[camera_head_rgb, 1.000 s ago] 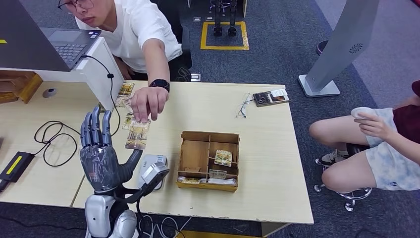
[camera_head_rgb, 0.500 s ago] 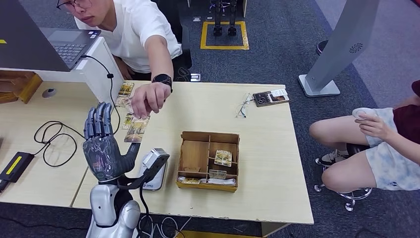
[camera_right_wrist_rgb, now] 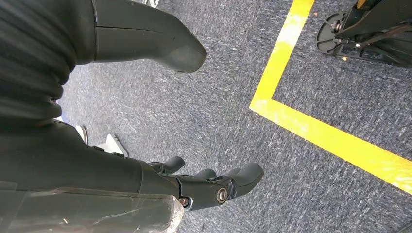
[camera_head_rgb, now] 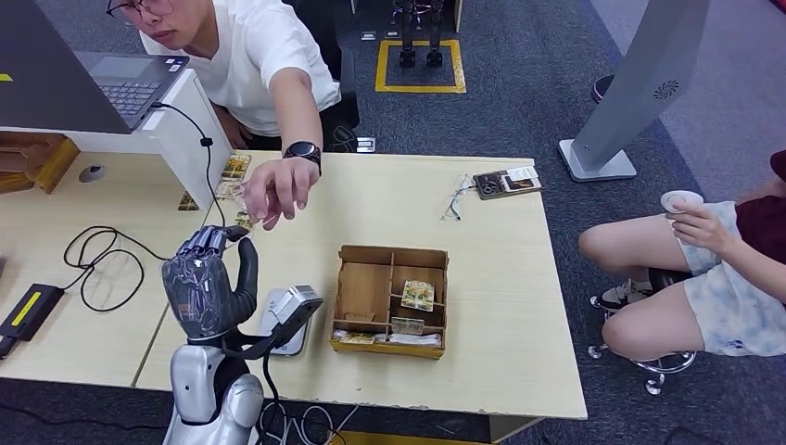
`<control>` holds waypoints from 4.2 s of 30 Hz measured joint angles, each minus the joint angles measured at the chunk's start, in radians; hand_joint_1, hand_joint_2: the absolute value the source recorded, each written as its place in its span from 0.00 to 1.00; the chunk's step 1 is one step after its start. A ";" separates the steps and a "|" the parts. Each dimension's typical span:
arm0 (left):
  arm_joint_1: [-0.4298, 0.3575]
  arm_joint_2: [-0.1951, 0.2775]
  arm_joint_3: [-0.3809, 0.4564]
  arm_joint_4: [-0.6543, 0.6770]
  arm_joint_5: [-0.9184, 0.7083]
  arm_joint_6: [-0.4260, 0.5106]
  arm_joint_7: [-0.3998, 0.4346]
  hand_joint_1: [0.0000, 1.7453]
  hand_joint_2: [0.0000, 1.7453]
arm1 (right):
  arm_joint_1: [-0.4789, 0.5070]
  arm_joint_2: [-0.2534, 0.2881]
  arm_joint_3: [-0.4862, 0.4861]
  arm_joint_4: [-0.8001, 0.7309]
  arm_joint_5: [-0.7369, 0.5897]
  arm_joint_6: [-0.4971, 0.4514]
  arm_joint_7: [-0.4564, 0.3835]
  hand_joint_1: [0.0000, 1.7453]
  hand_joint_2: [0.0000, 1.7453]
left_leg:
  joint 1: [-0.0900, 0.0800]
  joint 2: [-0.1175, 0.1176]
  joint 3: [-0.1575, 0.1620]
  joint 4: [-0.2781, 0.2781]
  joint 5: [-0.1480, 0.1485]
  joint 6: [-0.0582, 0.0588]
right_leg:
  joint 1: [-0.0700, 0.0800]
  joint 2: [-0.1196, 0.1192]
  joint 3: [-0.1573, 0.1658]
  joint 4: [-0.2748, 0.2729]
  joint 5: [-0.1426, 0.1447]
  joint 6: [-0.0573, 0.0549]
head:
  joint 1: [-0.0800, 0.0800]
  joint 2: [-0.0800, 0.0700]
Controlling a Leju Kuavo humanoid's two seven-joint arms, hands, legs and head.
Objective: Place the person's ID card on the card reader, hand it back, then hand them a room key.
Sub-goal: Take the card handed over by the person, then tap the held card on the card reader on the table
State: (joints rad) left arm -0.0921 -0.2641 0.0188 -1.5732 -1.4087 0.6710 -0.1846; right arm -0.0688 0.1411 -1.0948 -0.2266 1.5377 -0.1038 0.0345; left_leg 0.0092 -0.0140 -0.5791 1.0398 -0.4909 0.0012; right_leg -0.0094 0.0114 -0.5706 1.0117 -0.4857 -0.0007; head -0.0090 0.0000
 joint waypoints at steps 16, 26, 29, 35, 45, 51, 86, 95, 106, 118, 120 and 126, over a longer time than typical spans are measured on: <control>-0.010 -0.008 -0.003 0.067 0.372 0.000 -0.101 1.00 1.00 | -0.001 0.000 0.001 0.000 -0.011 -0.002 0.006 0.00 1.00 | 0.000 0.000 0.000 0.000 0.000 0.000 | 0.000 0.000 0.000 0.000 0.000 0.000 | 0.000 0.000; 0.012 0.014 -0.080 0.123 0.992 0.000 -0.118 1.00 1.00 | 0.005 0.000 0.000 0.000 -0.022 -0.012 0.007 0.00 1.00 | 0.000 0.000 -0.001 0.000 0.000 0.000 | 0.000 0.000 -0.001 0.000 0.000 0.000 | 0.000 0.000; 0.016 0.019 -0.090 0.129 1.002 0.000 -0.120 1.00 1.00 | 0.005 0.000 0.000 0.000 -0.022 -0.012 0.006 0.00 1.00 | 0.000 0.000 -0.001 0.000 0.000 0.000 | 0.000 0.000 -0.001 0.000 0.000 0.000 | 0.000 0.000; 0.021 0.033 -0.105 0.142 1.083 0.000 -0.119 1.00 1.00 | 0.006 0.000 -0.001 0.000 -0.023 -0.014 0.007 0.00 1.00 | 0.000 0.000 -0.001 0.000 0.000 0.000 | 0.000 0.000 -0.001 0.000 0.000 0.000 | 0.000 0.000; 0.050 0.060 -0.101 0.208 0.981 0.000 -0.107 1.00 1.00 | 0.006 0.000 -0.001 0.000 -0.024 -0.017 0.003 0.00 1.00 | 0.000 0.000 -0.001 0.000 0.000 0.000 | 0.000 0.000 -0.001 0.000 0.000 0.000 | 0.000 0.000; 0.059 0.044 -0.037 0.285 0.773 0.000 -0.102 1.00 1.00 | 0.006 0.000 -0.001 0.000 -0.022 -0.018 0.002 0.00 1.00 | 0.000 0.000 -0.001 0.000 0.000 0.000 | 0.000 0.000 -0.001 0.000 0.000 0.000 | 0.000 0.000; 0.109 -0.017 0.332 0.135 0.230 0.000 -0.297 1.00 1.00 | 0.004 0.000 0.000 0.000 -0.018 -0.019 0.003 0.00 1.00 | 0.000 0.000 -0.001 0.000 0.000 0.000 | 0.000 0.000 -0.001 0.000 0.000 0.000 | 0.000 0.000; 0.111 -0.018 0.331 0.123 0.143 0.000 -0.250 1.00 1.00 | 0.004 0.000 0.000 0.002 -0.019 -0.017 0.000 0.00 1.00 | 0.000 0.000 -0.001 0.000 0.000 0.000 | 0.000 0.000 -0.001 0.000 0.000 0.000 | 0.000 0.000; 0.113 -0.019 0.304 0.117 -0.024 0.000 -0.154 1.00 1.00 | 0.004 0.000 0.000 0.005 -0.018 -0.012 -0.001 0.00 1.00 | 0.000 0.000 -0.001 0.000 0.000 0.000 | 0.000 0.000 -0.001 0.000 0.000 0.000 | 0.000 0.000; 0.113 -0.003 0.143 0.253 -0.137 0.000 0.080 1.00 1.00 | 0.001 -0.001 0.000 0.007 -0.019 -0.004 -0.001 0.00 1.00 | 0.000 0.000 -0.002 0.000 0.000 0.000 | 0.000 0.000 -0.001 0.000 0.000 0.000 | 0.000 0.000; 0.108 0.000 0.117 0.288 -0.139 0.000 0.099 1.00 1.00 | 0.001 -0.002 0.000 0.007 -0.018 -0.001 -0.001 0.00 1.00 | 0.000 0.000 -0.002 0.000 0.000 0.000 | 0.000 0.000 -0.002 0.000 0.000 0.000 | 0.000 0.000; 0.107 0.006 0.072 0.355 -0.135 0.000 0.121 1.00 1.00 | 0.001 -0.003 0.000 0.007 -0.018 0.002 -0.001 0.00 1.00 | 0.000 0.000 -0.002 0.000 0.000 0.000 | 0.000 0.000 -0.002 0.000 0.000 0.000 | 0.000 0.000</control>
State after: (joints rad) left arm 0.0146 -0.2576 0.0909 -1.2186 -1.5434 0.6710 -0.0639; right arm -0.0680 0.1379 -1.0952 -0.2197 1.5198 -0.1019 0.0340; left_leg 0.0093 -0.0139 -0.5808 1.0398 -0.4911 0.0013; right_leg -0.0095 0.0115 -0.5723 1.0116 -0.4859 -0.0007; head -0.0091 0.0000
